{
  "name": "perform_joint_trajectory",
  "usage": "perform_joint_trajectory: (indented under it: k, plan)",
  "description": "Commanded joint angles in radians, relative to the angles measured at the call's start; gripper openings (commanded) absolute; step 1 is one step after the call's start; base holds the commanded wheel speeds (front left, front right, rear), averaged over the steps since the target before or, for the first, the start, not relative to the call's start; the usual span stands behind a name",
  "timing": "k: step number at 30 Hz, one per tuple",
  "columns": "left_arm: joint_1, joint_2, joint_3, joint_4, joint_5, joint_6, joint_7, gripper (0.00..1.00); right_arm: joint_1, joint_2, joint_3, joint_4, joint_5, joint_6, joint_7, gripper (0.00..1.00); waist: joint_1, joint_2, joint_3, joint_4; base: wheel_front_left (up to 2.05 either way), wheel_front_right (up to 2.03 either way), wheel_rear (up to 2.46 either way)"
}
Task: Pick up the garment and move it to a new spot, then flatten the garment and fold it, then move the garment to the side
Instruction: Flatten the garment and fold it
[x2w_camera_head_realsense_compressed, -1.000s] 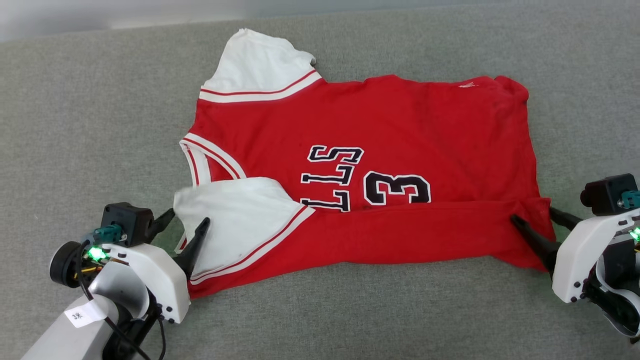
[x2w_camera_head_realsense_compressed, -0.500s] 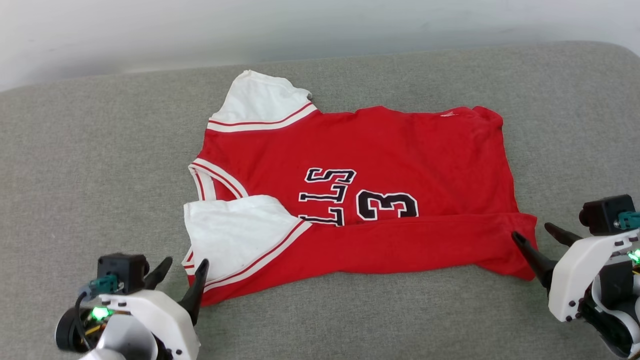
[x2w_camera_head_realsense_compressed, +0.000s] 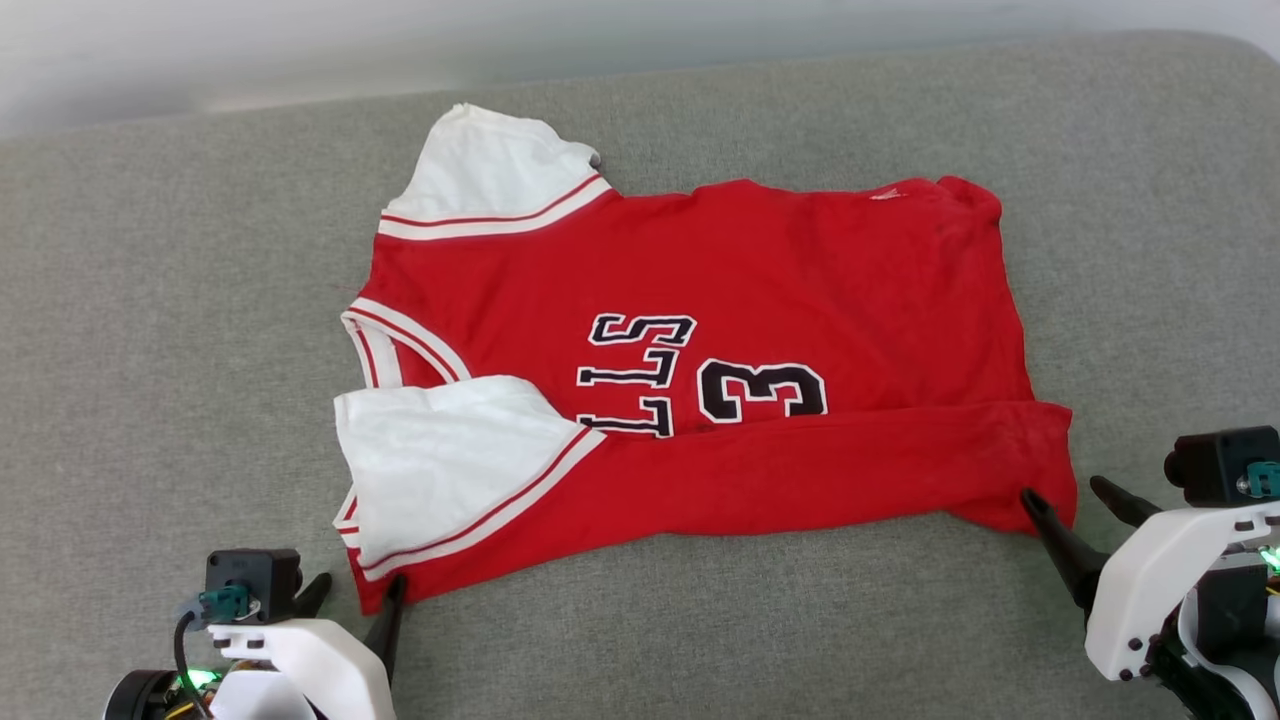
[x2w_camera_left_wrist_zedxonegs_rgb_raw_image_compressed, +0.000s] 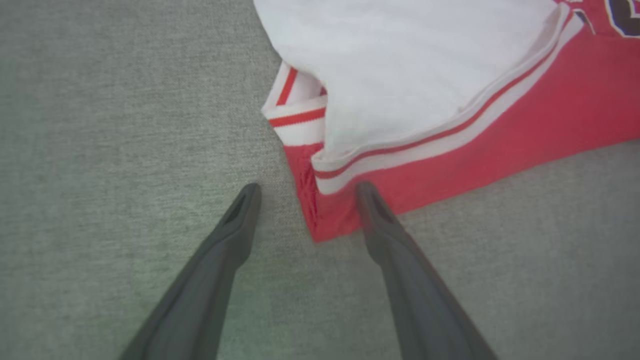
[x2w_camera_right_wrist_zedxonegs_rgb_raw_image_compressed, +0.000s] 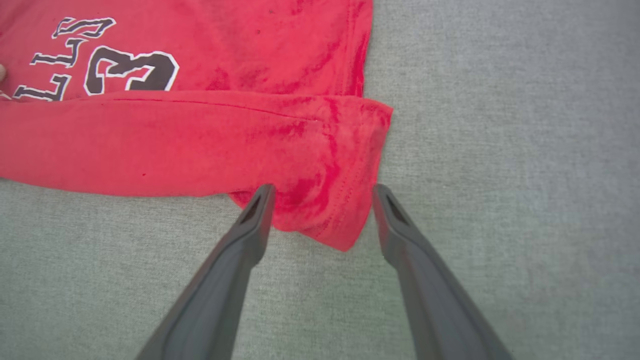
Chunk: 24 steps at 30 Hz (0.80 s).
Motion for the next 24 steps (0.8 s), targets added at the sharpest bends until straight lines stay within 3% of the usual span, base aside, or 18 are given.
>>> perform_joint_trajectory:
  k: [1, 7, 12, 13, 14, 15, 16, 19, 24]
  plan:
    - [-0.015, -0.005, 0.001, 0.011, 0.008, 0.007, 0.002, 1.00, 0.011, 0.011, -0.006, -0.015, -0.007, 0.000, 0.003, 1.00, 0.0000, -0.0001, 0.015, -0.004, 0.00, 0.00, 0.00]
    - [-0.037, -0.013, -0.011, 0.077, 0.017, 0.022, 0.017, 1.00, 0.018, 0.028, -0.018, -0.055, -0.016, 0.000, 0.016, 1.00, 0.0000, -0.0001, 0.053, -0.012, 0.00, 0.00, 0.00]
    - [-0.038, -0.026, -0.056, 0.145, 0.001, -0.004, 0.076, 1.00, 0.018, 0.029, -0.022, -0.072, -0.021, 0.000, 0.018, 1.00, 0.0000, -0.0001, 0.071, -0.013, 0.00, 0.00, 0.00]
    - [-0.034, -0.031, -0.066, 0.160, -0.006, -0.014, 0.091, 0.89, 0.016, 0.030, -0.022, -0.073, -0.023, 0.000, 0.019, 1.00, 0.0000, -0.0001, 0.072, -0.014, 0.00, 0.00, 0.00]
    - [-0.031, -0.036, -0.078, 0.172, -0.013, -0.022, 0.103, 0.46, 0.015, 0.030, -0.020, -0.074, -0.025, 0.000, 0.020, 1.00, 0.0000, -0.0001, 0.072, -0.014, 0.00, 0.00, 0.00]
    - [-0.028, -0.044, -0.086, 0.179, -0.023, -0.031, 0.114, 0.16, 0.013, 0.026, -0.018, -0.078, -0.028, 0.000, 0.017, 1.00, 0.0000, -0.0001, 0.071, -0.014, 0.00, 0.00, 0.00]
    - [-0.027, -0.052, -0.091, 0.183, -0.028, -0.038, 0.115, 0.00, 0.010, 0.020, -0.016, -0.081, -0.031, 0.000, 0.008, 1.00, 0.0000, -0.0001, 0.068, -0.012, 0.00, 0.00, 0.00]
    - [-0.023, -0.059, -0.070, 0.168, -0.040, -0.060, 0.049, 0.00, 0.007, 0.005, -0.026, -0.069, -0.051, -0.001, 0.009, 1.00, 0.0000, -0.0001, 0.032, 0.004, 0.00, 0.00, 0.00]
    - [-0.034, -0.042, -0.024, 0.094, -0.031, -0.052, -0.015, 0.00, 0.017, 0.001, -0.042, -0.036, -0.082, 0.000, 0.028, 1.00, 0.0000, -0.0001, -0.004, 0.028, 0.00, 0.00, 0.00]
